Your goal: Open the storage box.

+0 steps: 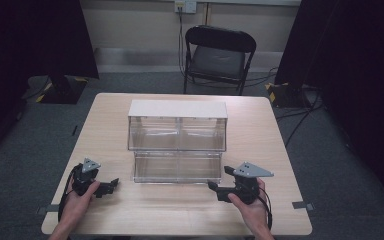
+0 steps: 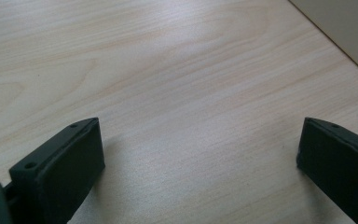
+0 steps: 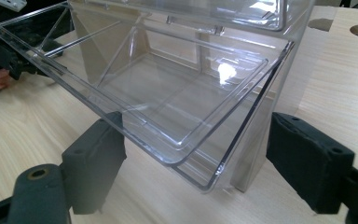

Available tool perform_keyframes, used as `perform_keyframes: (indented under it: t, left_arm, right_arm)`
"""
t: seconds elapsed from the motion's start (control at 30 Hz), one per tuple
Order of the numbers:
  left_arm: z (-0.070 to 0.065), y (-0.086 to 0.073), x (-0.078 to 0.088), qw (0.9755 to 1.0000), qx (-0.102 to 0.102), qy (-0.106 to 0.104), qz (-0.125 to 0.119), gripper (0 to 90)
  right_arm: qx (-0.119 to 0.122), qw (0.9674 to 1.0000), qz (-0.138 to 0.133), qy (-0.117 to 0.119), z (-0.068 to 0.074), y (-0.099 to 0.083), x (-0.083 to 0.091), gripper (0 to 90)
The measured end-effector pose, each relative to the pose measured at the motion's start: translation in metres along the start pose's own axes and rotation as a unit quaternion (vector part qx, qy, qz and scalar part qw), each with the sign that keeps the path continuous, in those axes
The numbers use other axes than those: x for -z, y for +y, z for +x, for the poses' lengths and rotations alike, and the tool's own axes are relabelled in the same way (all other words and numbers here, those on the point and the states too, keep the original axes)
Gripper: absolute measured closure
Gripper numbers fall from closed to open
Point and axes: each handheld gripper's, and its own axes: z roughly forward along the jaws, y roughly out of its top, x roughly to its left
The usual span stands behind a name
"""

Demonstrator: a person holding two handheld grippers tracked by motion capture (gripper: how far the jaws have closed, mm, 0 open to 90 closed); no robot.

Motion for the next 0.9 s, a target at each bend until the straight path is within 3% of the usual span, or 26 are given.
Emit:
perform_keyframes:
  t: [0.9]
  left_arm:
    - [0.0,0.0,0.0,1.0,-0.001,0.001,0.0,0.1]
  right_arm:
    - [0.006,1.0,0.004,0.001,-0.001,0.011,-0.003,18.4]
